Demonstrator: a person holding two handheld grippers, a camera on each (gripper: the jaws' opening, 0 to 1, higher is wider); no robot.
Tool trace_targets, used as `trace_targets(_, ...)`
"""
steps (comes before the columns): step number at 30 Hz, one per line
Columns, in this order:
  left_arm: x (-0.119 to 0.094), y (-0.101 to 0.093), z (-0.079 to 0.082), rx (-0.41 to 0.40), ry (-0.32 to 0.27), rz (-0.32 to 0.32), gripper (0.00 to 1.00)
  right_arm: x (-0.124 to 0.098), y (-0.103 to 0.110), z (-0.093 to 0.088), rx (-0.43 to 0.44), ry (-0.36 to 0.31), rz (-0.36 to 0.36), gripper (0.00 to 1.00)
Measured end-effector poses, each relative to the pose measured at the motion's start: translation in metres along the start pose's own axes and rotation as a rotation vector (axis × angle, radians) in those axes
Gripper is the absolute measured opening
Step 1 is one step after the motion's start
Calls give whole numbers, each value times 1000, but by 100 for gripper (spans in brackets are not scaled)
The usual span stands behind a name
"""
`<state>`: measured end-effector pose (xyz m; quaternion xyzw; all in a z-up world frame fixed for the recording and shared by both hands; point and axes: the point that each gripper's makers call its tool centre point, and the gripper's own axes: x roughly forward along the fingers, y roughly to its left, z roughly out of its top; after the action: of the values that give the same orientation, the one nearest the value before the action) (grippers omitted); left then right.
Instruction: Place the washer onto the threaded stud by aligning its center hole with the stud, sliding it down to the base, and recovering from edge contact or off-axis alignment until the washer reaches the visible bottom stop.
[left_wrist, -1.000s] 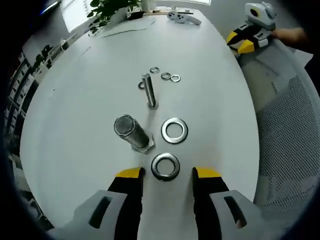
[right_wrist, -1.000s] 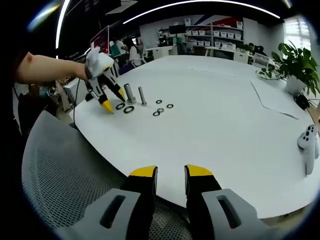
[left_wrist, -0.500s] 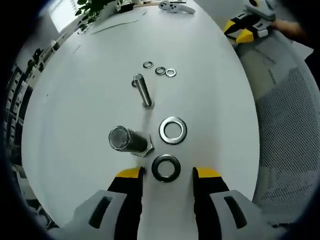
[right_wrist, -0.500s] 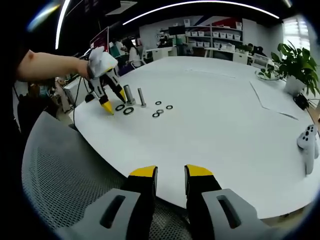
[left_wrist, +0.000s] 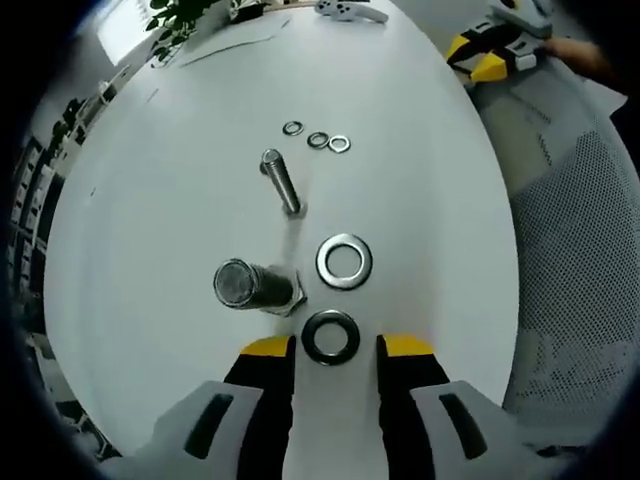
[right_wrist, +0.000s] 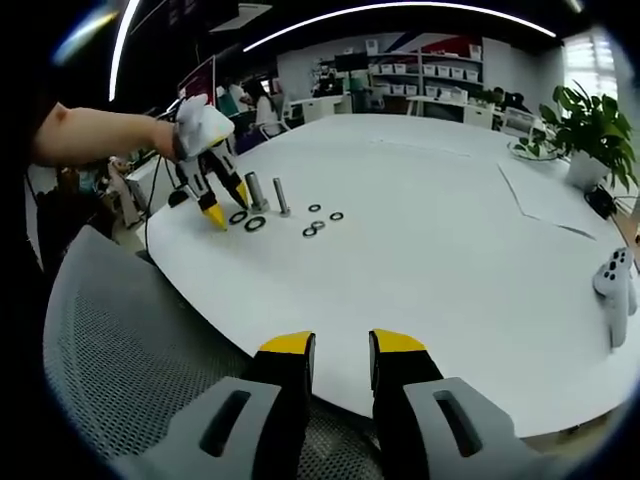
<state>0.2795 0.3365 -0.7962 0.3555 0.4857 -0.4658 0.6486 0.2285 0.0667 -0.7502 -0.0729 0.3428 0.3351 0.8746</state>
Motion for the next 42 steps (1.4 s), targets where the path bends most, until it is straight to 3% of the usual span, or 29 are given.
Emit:
trace_targets(8, 0, 0, 0, 2, -5, -2, 30, 0, 0, 0, 1, 0, 0, 24)
trace_targets(11, 1, 1, 3, -32, -16, 6, 26, 0, 0, 0, 2, 1, -1, 24)
trace_targets(17, 2, -2, 6, -2, -7, 2, 23, 0, 0, -1, 1, 3, 1, 24)
trace_targets(22, 1, -11, 4, 16, 24, -46, 36, 0, 0, 0, 2, -1, 1, 24)
trace_targets(25, 1, -3, 4, 81, 43, -1, 31, 0, 1, 0, 0, -1, 4, 24)
trace_targets(26, 2, -6, 4, 43, 37, -20, 30, 0, 1, 0, 0, 0, 5, 24)
trace_targets(34, 2, -3, 1, 52, 60, -15, 27, 0, 2, 0, -3, -1, 9, 24)
trace_targets(37, 1, 1, 2, 21, 42, 0, 21, 0, 2, 0, -2, -3, 10, 24)
trace_targets(42, -1, -1, 3, 29, 25, 7, 20, 0, 3, 0, -4, -2, 13, 24)
